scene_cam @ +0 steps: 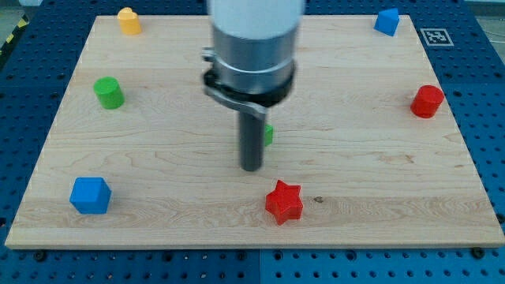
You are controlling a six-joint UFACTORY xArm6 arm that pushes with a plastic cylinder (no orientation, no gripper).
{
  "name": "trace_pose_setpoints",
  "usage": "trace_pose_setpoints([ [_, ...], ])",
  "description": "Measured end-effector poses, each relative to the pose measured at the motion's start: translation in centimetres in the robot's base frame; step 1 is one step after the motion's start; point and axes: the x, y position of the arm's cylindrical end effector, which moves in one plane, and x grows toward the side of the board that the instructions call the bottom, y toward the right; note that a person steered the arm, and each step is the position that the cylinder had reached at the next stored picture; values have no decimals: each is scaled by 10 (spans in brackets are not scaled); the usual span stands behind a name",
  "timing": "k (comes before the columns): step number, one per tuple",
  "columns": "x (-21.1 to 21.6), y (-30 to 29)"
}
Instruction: Place the green circle towards the right side of the green star
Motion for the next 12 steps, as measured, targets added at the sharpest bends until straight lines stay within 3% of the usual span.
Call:
trace_pose_setpoints([
  [2, -24, -123],
  [3, -58, -180],
  [10, -74, -199],
  [12, -89, -275],
])
